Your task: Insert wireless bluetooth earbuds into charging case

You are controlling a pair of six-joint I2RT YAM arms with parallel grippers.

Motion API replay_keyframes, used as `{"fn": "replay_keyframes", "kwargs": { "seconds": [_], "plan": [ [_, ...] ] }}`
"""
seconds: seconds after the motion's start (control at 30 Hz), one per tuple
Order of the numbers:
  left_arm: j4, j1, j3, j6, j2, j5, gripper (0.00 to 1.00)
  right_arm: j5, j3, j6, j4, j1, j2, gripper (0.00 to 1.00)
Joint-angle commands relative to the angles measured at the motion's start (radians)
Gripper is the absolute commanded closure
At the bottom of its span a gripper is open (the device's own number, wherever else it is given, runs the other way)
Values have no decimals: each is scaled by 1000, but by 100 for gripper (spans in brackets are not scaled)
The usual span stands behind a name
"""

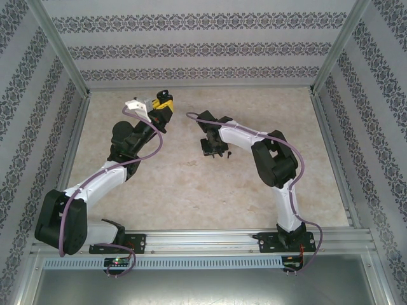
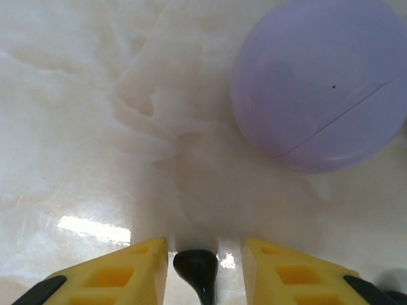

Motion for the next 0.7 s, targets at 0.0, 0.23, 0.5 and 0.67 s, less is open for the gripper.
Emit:
{"fn": "replay_keyframes", "kwargs": {
  "seconds": [0.0,0.23,0.5,0.67],
  "plan": [
    [68,-7,-11,-16,-19,0,100,15,29,-10,-26,16,22,65],
    [66,-8,-12,-15,-19,1,100,15,18,-11,-23,21,30,68],
    [64,-7,-16,-22,-17,-2,100,21,6,-10,-23,27,25,77],
    [64,-7,-16,-28,-12,-3,100,22,-13,-4,-14,27,-13,82]
  ]
}}
